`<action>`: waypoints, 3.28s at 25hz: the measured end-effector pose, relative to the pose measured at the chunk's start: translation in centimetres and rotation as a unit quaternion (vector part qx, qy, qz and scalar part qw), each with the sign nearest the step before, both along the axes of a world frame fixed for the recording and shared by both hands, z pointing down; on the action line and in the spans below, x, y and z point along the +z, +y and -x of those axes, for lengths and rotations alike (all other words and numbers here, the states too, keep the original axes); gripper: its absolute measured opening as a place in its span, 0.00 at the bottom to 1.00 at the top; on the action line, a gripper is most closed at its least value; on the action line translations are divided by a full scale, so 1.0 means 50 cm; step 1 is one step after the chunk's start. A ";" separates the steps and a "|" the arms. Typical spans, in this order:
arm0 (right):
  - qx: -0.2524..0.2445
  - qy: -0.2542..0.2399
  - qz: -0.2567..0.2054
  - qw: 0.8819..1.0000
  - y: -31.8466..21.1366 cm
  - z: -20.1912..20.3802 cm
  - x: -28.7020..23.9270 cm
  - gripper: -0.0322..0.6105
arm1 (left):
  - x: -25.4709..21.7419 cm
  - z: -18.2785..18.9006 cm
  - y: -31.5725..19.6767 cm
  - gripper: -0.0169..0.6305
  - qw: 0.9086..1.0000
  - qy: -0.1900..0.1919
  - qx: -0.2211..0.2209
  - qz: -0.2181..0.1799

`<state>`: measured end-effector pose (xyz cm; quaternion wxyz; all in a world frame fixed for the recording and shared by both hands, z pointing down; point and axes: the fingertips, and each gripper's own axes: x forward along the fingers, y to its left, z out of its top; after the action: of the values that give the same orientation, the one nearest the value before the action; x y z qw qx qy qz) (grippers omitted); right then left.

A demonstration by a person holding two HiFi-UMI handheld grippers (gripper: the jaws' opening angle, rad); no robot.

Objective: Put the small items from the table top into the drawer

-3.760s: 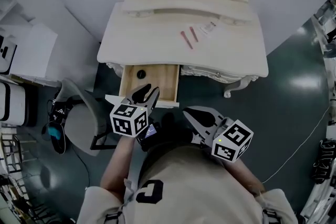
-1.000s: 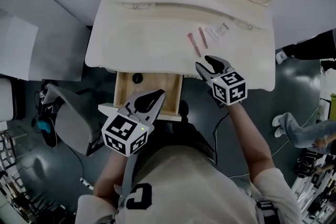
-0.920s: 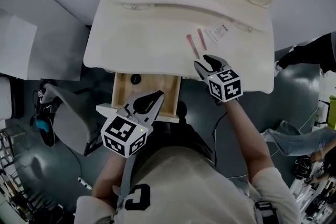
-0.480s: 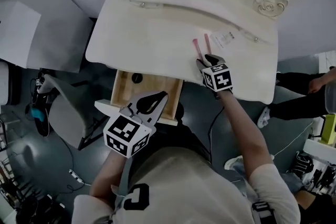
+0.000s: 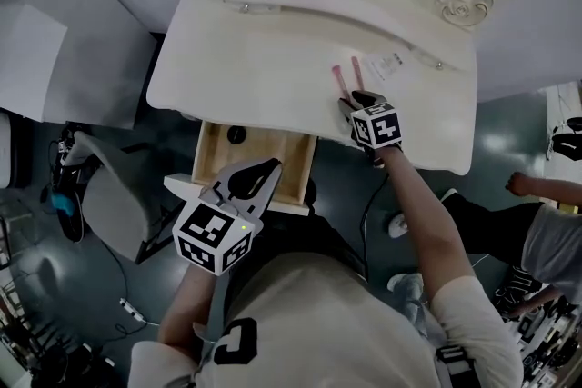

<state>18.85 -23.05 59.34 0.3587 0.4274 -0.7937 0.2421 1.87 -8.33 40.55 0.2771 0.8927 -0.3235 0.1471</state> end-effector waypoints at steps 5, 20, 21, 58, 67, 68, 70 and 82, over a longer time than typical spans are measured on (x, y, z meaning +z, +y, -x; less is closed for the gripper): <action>0.025 0.001 0.024 0.999 -0.009 -0.018 0.001 0.19 | -0.011 0.009 0.009 0.13 1.000 0.001 0.003 -0.008; 0.039 -0.005 0.013 0.999 0.039 0.007 -0.036 0.14 | -0.042 0.084 0.004 0.13 0.999 0.006 -0.026 -0.023; 0.039 -0.012 0.011 0.999 0.047 0.010 -0.042 0.14 | -0.041 0.085 0.005 0.13 0.999 0.006 -0.025 -0.023; 0.003 -0.066 -0.063 0.996 0.173 0.051 -0.189 0.13 | -0.065 0.054 0.074 0.13 0.999 0.005 -0.002 -0.041; -0.015 -0.082 -0.068 0.994 0.209 0.107 -0.216 0.13 | -0.070 0.073 0.091 0.13 0.999 0.006 0.003 -0.045; -0.019 -0.084 -0.068 0.994 0.211 0.115 -0.220 0.13 | -0.071 0.077 0.091 0.13 0.999 0.006 0.002 -0.045; -0.026 -0.088 -0.070 0.993 0.214 0.131 -0.227 0.13 | -0.071 0.085 0.093 0.13 0.999 0.007 -0.001 -0.045; -0.079 -0.106 -0.049 0.990 0.251 0.246 -0.205 0.13 | -0.057 0.161 0.108 0.13 0.999 0.009 -0.035 -0.037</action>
<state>6.56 -10.49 49.08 0.2685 0.3527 -0.8695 0.2178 -6.17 -2.91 37.73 0.2521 0.8916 -0.3574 0.1171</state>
